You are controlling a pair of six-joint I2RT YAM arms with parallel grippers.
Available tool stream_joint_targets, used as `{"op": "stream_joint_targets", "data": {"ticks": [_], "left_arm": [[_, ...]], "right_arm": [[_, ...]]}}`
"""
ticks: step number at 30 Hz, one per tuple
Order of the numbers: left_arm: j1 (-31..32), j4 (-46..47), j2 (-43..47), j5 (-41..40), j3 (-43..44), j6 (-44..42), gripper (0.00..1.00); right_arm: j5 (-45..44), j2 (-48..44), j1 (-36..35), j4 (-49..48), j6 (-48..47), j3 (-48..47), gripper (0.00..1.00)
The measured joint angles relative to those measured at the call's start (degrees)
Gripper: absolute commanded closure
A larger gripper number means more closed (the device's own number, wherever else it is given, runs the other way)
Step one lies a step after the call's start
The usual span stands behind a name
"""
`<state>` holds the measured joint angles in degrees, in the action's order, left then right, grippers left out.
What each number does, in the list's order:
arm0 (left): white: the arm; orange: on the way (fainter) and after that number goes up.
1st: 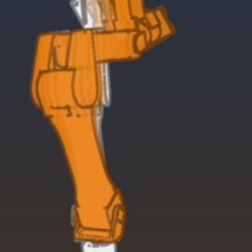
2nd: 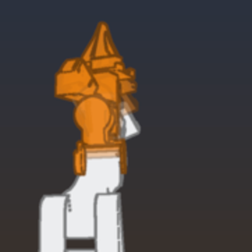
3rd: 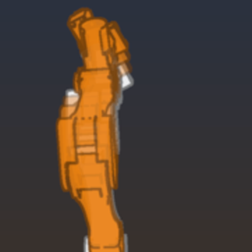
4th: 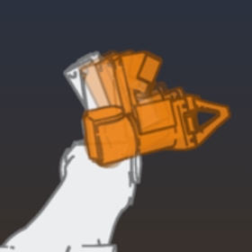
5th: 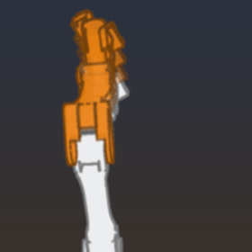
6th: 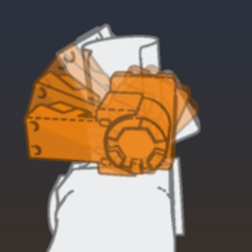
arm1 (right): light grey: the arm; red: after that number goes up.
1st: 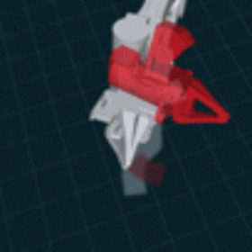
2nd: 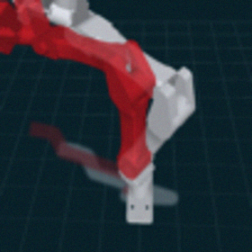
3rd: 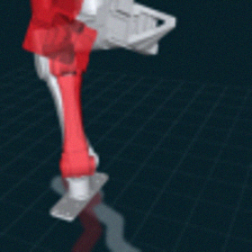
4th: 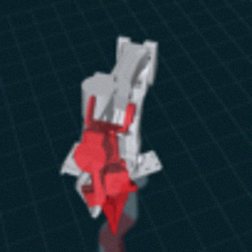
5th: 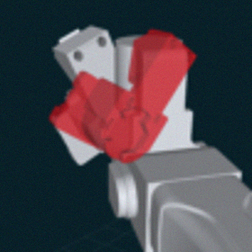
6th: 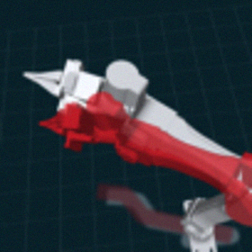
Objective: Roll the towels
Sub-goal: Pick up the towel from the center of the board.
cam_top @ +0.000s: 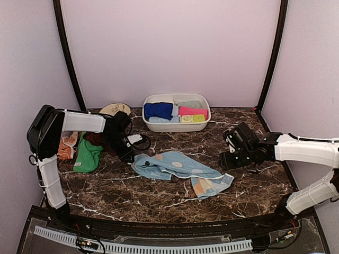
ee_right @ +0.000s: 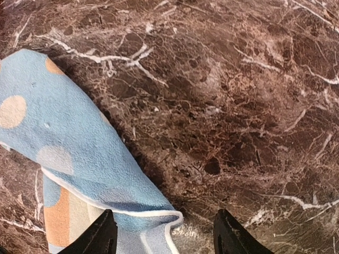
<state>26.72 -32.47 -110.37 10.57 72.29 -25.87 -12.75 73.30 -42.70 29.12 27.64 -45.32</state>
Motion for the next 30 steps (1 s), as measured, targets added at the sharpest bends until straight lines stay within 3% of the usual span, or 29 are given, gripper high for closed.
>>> {"op": "stream_joint_targets", "data": {"ticks": [2, 12, 17, 19, 20, 22, 23, 30], "left_arm": [[0.0, -0.2, -0.8, 1.2, 1.0, 0.5, 1.0], [-0.9, -4.0, -2.3, 4.0, 5.6, 0.9, 1.0], [-1.0, -6.0, -1.8, 3.8, 9.6, 0.9, 1.0], [-1.1, -6.6, -0.6, 3.8, 11.1, 0.9, 1.0], [-1.1, -6.7, -0.1, 3.8, 11.4, 0.9, 1.0], [-1.1, -7.1, 1.3, 3.8, 12.3, 1.0, 1.0], [-1.1, -7.4, 2.1, 3.6, 12.9, 1.0, 1.0], [-1.1, -9.0, 2.8, 0.2, 17.9, 0.9, 1.0]], "right_arm": [[0.2, 0.0, 0.0, 0.5, 1.0, 0.9, 0.38], [3.8, 0.2, 0.0, 2.6, 5.7, 4.3, 0.36], [6.4, 0.4, 0.0, 0.2, 8.2, 6.9, 0.4], [7.2, 0.4, 0.0, -0.5, 9.1, 8.5, 0.49], [7.4, 0.4, 0.0, -0.7, 9.4, 8.9, 0.61], [7.8, 0.4, 0.0, -1.1, 10.3, 9.4, 0.95], [7.9, 0.4, 0.0, -1.4, 10.4, 9.4, 1.0], [3.6, 0.4, 0.1, 0.4, 8.7, 5.5, 1.0]]}}
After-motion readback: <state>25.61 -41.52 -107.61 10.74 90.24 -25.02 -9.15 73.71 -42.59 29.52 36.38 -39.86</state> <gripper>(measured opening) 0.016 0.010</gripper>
